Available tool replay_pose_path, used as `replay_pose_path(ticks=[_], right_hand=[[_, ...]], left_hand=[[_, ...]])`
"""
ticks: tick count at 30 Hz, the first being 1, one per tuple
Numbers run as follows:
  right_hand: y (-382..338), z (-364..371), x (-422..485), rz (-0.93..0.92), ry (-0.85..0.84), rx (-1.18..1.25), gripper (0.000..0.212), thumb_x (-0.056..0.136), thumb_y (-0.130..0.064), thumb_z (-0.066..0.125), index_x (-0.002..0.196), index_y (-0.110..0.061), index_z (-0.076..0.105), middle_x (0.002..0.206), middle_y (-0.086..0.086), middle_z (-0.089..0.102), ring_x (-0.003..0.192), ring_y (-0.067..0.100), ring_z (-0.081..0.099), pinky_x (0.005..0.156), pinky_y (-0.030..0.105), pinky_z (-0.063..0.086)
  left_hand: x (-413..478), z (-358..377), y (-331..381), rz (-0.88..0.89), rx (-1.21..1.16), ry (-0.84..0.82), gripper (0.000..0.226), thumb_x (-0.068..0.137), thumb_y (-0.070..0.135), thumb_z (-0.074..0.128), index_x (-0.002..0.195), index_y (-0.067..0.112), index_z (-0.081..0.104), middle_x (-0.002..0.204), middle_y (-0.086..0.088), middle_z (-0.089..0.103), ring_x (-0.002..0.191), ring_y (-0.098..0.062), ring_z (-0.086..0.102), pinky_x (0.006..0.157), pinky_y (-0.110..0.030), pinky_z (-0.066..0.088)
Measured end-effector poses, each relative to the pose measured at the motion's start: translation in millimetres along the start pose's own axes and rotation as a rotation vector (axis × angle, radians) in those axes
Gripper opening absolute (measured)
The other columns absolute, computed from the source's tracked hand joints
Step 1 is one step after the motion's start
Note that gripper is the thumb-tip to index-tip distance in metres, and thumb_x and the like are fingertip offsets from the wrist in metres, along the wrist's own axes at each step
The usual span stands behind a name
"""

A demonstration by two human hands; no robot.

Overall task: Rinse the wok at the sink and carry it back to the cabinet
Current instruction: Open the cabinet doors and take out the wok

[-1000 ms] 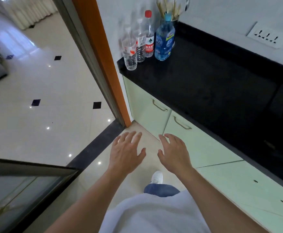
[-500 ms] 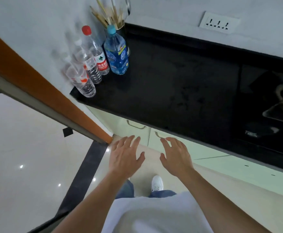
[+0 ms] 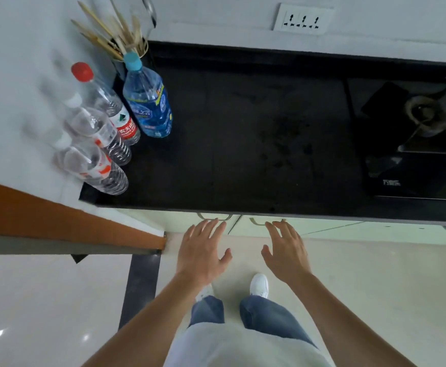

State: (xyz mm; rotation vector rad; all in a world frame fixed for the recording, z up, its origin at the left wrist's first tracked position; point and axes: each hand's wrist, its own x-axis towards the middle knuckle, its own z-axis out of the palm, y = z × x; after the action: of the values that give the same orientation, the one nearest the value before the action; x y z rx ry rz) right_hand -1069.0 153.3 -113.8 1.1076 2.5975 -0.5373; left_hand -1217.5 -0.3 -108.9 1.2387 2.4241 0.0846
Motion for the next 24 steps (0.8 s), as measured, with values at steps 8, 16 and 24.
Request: replay_pose_path(ticks=[8,16,24], right_hand=[[-6,44,32,-0.012,0.039,0.030,0.061,0.090,-0.031,0.070,0.144,-0.014,0.049,0.149,0.011,0.052,0.139,0.033,0.047,0.115,0.048,0.037],[-2,75,44,-0.051,0.150,0.084,0.056,0.087,-0.024,0.073,0.137,-0.006,0.055,0.137,0.016,0.062,0.127,0.036,0.057,0.108,0.048,0.045],[9,90,25,-0.117,0.246,0.195,0.053,0.082,-0.015,0.073,0.132,-0.005,0.059,0.125,0.014,0.067,0.119,0.035,0.058,0.090,0.045,0.055]], left_hand=[[38,40,-17,0.140,0.015,-0.033,0.073,0.090,0.061,0.038,0.151,0.024,0.023,0.159,0.000,0.029,0.147,-0.019,0.026,0.120,-0.036,0.018],[56,67,-21,0.188,0.002,0.029,0.076,0.091,0.057,0.038,0.152,0.014,0.025,0.156,-0.006,0.036,0.143,-0.022,0.033,0.120,-0.035,0.019],[30,82,-18,0.175,-0.053,0.079,0.069,0.088,0.050,0.044,0.145,0.012,0.038,0.144,-0.006,0.049,0.133,-0.022,0.043,0.118,-0.037,0.029]])
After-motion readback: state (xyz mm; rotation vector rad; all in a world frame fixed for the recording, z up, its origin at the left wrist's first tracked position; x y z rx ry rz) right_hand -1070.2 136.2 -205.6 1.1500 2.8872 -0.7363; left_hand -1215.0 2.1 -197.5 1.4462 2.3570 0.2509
